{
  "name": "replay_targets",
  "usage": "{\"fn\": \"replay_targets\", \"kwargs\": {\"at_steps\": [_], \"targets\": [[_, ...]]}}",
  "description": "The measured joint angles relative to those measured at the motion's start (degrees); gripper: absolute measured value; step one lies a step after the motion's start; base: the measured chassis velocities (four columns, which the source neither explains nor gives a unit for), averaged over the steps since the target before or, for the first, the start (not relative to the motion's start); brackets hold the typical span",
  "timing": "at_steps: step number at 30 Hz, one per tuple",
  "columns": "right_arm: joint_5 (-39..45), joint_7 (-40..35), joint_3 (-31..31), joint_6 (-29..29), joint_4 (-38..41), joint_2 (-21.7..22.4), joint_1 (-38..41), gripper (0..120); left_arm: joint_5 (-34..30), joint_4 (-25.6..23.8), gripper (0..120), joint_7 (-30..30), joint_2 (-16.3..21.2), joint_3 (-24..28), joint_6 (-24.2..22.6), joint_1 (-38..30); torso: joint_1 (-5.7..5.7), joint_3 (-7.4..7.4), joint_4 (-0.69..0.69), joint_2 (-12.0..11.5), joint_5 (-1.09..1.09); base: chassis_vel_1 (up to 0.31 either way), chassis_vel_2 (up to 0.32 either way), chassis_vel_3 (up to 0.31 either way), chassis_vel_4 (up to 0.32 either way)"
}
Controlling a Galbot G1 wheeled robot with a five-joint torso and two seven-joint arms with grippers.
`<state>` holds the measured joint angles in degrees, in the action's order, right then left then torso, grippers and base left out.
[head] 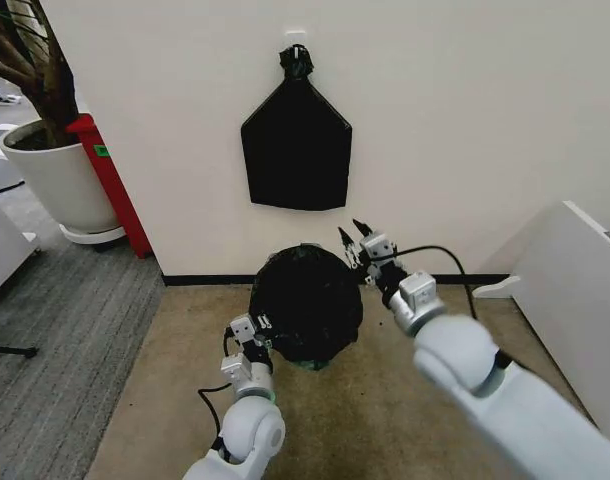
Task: Place the garbage bag over the trash bin.
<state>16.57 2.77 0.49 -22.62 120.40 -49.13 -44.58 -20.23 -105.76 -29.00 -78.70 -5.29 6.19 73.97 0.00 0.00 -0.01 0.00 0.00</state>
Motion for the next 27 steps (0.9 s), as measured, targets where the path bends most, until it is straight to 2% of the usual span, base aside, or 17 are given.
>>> {"fn": "replay_targets", "kwargs": {"at_steps": [3,4,7,10,11,14,15,19,27], "targets": [[0.26,4.46,-2.5,-0.83,-2.69,1.59,6.0,56,2.62,0.44,1,1.54,0.78,-0.03,0.58,0.28,0.0,0.0,0.01,0.0,-0.01,0.0,0.0,0.0,0.0],[0.26,4.46,-2.5,-0.83,-2.69,1.59,6.0,56,2.62,0.44,1,1.54,0.78,-0.03,0.58,0.28,0.0,0.0,0.01,0.0,-0.01,0.0,0.0,0.0,0.0],[0.05,8.65,-5.69,-1.7,-6.8,2.55,12.26,70,5.28,0.97,1,2.96,1.37,0.0,1.57,0.46,0.0,0.01,0.01,-0.01,0.0,0.0,0.0,0.0,0.0],[-0.52,12.21,-11.74,-1.52,-12.23,3.86,19.43,84,7.21,1.52,1,3.81,1.36,0.33,2.35,0.59,0.0,0.01,0.01,-0.01,0.05,0.0,0.0,0.0,0.0],[-0.52,12.21,-11.74,-1.52,-12.23,3.86,19.43,84,7.21,1.52,1,3.81,1.36,0.33,2.35,0.59,0.0,0.01,0.01,-0.01,0.05,0.0,0.0,0.0,0.0],[-0.35,14.53,-18.4,-1.35,-15.7,5.6,26.67,94,9.02,2.59,1,4.22,0.91,0.36,3.17,0.45,0.0,0.0,0.02,0.0,-0.06,0.0,0.0,0.0,0.0],[-0.25,15.16,-20.18,-1.37,-16.32,5.84,28.25,97,9.24,2.79,1,4.29,0.84,0.38,3.29,0.35,0.0,0.01,0.0,-0.01,0.0,0.0,0.0,0.0,0.0],[-0.32,18.28,-26.25,-1.29,-18.7,6.41,34.22,100,9.53,3.17,1,4.32,0.84,0.39,3.4,-0.09,0.0,0.01,0.01,-0.01,0.01,0.0,0.0,0.0,0.0],[-0.22,21.54,-33.54,-0.59,-20.14,7.64,40.35,100,10.16,3.7,1,4.29,1.51,-0.1,3.78,-0.43,0.0,0.0,0.01,-0.01,-0.02,0.0,0.0,0.0,0.0]]}}
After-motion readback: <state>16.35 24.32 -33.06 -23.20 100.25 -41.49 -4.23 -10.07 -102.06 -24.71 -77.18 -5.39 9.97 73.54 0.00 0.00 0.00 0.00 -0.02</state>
